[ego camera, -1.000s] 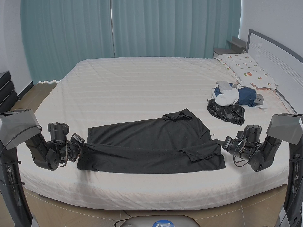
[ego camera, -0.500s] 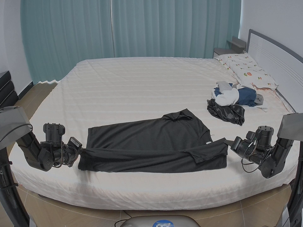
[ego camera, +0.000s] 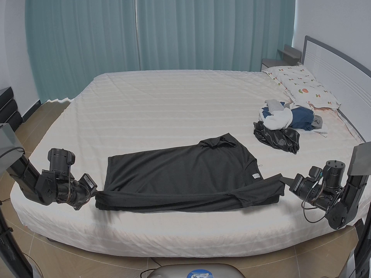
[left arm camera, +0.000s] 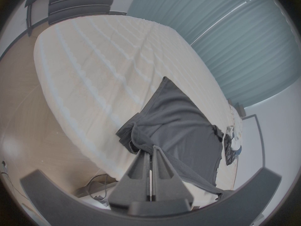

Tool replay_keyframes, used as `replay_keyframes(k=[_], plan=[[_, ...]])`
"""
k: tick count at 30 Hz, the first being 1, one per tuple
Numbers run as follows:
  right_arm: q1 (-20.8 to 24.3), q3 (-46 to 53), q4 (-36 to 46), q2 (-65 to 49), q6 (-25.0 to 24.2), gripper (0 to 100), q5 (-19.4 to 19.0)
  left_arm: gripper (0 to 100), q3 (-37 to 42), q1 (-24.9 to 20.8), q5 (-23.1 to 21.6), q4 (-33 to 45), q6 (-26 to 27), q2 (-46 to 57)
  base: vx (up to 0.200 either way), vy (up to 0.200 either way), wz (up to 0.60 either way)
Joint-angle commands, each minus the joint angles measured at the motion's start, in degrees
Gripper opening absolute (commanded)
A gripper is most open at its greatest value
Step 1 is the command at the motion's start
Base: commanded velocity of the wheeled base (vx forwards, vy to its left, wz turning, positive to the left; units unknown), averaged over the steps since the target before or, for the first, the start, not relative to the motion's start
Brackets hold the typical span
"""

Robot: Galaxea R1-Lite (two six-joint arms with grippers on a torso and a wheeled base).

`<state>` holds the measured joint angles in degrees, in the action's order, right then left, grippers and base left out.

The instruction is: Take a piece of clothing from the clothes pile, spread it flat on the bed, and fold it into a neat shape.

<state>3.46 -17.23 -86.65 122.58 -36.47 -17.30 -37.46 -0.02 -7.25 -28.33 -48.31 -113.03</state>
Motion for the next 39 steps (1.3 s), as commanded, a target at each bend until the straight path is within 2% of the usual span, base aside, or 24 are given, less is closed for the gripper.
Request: replay_keyframes(k=[1, 8, 13, 21, 26, 34, 39], plan=[[-0.21, 3.78, -1.06, -1.9, 0.0, 0, -0.89, 0, 0.02, 0.02, 0.05, 3.19, 2.26, 2.64, 0.0, 0.0, 0.0], [0.05, 7.03, -1.06, -4.28, 0.18, 0, -1.51, 0, 0.2, 0.11, 0.05, 5.74, 4.89, 3.87, 0.0, 0.0, 0.0], [0.05, 8.7, -1.06, -4.28, 0.7, 0, -1.51, 0, 0.11, 0.02, 0.4, 11.46, 8.85, 4.93, 0.0, 0.0, 0.0], [0.14, 9.93, -0.98, -4.1, 1.05, 0, -1.51, 0, -0.16, -0.06, 0.4, 15.85, 11.66, 5.1, 0.0, 0.0, 0.0], [-0.03, 8.44, -0.8, -3.22, 1.05, 0, -1.51, 0, -1.3, -0.06, 0.22, 15.94, 11.49, 4.49, 0.0, 0.0, 0.0], [-0.21, 0.7, 3.15, 0.12, 0.97, 0, -1.69, 0, -6.57, 1.61, -0.39, 15.5, 9.55, 0.44, 0.0, 0.0, 0.0], [-0.12, -7.3, 7.37, 4.51, 0.97, 0, -1.69, 0, -9.56, 1.78, -0.48, 10.84, 6.91, -4.48, 0.0, 0.0, 0.0]])
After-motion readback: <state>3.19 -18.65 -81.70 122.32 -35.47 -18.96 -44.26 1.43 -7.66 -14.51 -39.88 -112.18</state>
